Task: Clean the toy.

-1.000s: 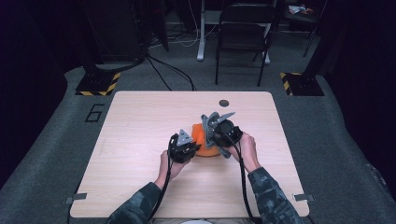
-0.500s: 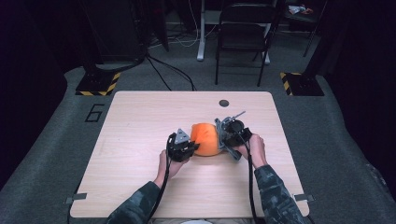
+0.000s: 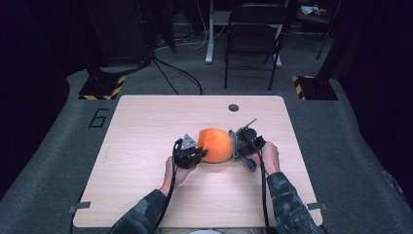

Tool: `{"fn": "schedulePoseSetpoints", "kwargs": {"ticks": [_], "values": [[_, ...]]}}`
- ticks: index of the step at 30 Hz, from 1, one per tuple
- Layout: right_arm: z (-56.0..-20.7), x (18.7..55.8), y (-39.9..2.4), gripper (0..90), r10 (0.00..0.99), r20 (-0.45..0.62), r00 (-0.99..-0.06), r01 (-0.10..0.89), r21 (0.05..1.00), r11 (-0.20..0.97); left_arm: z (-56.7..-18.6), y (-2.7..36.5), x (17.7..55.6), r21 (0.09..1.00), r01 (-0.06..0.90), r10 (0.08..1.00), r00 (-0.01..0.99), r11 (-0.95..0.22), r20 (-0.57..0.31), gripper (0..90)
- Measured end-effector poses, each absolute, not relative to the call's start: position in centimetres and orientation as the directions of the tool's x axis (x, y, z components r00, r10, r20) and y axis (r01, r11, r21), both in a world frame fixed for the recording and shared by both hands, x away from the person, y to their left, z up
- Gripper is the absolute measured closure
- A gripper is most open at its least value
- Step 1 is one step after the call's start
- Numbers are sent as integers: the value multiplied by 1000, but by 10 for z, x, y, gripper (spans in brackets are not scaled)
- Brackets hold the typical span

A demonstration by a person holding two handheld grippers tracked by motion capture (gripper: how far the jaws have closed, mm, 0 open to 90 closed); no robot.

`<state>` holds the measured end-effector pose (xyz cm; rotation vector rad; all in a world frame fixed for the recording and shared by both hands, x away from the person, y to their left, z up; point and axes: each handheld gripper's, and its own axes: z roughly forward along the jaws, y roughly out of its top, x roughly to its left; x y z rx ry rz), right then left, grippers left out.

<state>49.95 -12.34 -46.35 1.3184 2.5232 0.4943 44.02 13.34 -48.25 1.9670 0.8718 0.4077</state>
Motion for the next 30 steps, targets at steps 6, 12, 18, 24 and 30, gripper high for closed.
{"fn": "schedulePoseSetpoints", "kwargs": {"ticks": [6,12,18,24,30], "values": [[-432,490,-119,683,819,-51,-571,686,519,510,-481,130,438,849,407,713,700,-337,-52,780],[-403,469,-91,681,751,-37,-660,563,638,526,-480,126,435,852,390,709,705,-350,-32,778],[-409,462,-69,680,735,-54,-676,523,668,530,-479,125,434,849,373,700,714,-374,-6,777],[-419,463,-69,675,729,-115,-675,535,604,590,-481,126,436,847,388,706,708,-363,-22,776],[-422,470,-81,673,742,-88,-664,570,582,580,-481,129,438,844,395,706,708,-364,-27,776]]}}
